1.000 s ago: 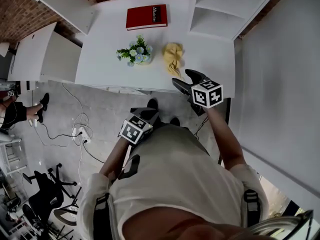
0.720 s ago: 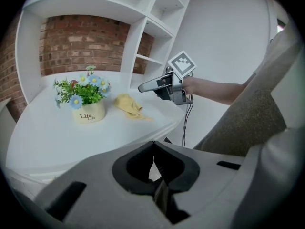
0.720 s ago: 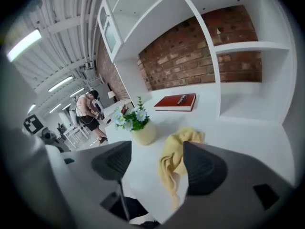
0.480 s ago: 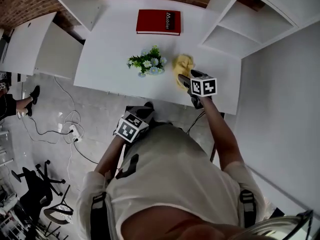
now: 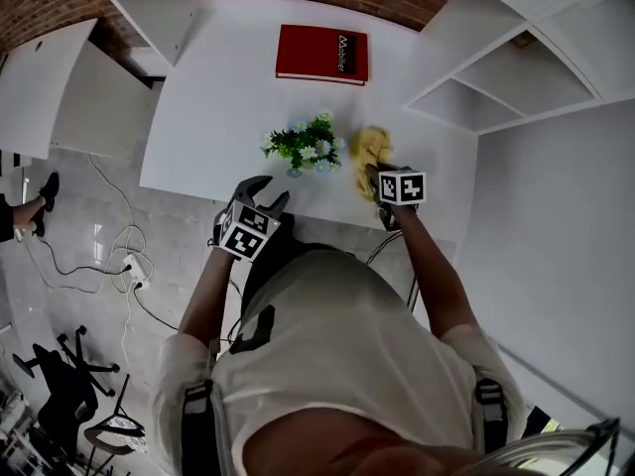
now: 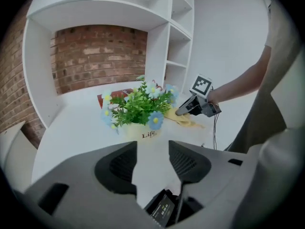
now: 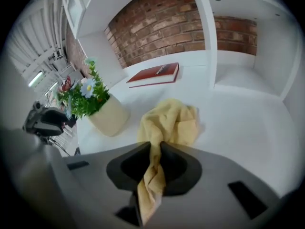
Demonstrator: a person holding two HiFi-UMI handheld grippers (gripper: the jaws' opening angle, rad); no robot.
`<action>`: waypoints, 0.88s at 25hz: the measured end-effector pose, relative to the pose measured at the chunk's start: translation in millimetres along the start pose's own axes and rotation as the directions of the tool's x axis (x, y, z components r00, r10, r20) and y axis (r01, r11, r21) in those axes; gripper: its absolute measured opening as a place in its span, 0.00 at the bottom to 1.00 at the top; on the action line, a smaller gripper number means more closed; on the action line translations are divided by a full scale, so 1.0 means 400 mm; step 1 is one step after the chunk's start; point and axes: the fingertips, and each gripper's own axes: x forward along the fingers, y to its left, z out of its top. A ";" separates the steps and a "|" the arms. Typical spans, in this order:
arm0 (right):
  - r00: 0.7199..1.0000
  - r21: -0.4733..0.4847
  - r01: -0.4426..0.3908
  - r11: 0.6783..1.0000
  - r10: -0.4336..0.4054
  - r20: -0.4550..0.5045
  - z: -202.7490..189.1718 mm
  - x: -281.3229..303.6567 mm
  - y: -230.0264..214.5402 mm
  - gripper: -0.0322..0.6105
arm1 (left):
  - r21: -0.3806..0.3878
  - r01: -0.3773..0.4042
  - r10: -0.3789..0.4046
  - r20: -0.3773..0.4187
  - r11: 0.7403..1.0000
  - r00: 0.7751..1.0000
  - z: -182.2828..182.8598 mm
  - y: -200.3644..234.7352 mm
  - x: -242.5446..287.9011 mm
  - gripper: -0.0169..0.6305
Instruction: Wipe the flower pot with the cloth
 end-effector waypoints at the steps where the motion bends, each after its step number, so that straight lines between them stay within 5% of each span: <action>1: 1.000 0.019 -0.009 1.000 0.009 0.004 0.005 -0.006 0.009 0.15 | 0.006 0.016 -0.016 -0.001 1.000 1.000 0.003 0.019 0.014 0.39; 3: 0.996 0.069 -0.074 0.995 0.070 0.057 0.039 -0.030 0.057 0.15 | 0.029 0.054 -0.055 0.014 0.998 0.998 0.022 0.045 0.041 0.51; 9: 0.914 0.206 -0.353 0.913 0.289 0.286 0.202 -0.093 0.239 0.15 | 0.100 0.129 -0.137 0.070 0.987 0.988 0.089 0.090 0.129 0.57; 16: 0.828 0.305 -0.521 0.797 0.385 0.408 0.251 -0.083 0.268 0.15 | 0.111 0.146 -0.154 0.067 0.983 0.986 0.110 0.089 0.181 0.57; 22: 0.788 0.403 -0.604 0.688 0.438 0.433 0.211 0.007 0.262 0.15 | 0.072 0.089 -0.094 0.065 0.993 0.993 0.109 0.096 0.210 0.57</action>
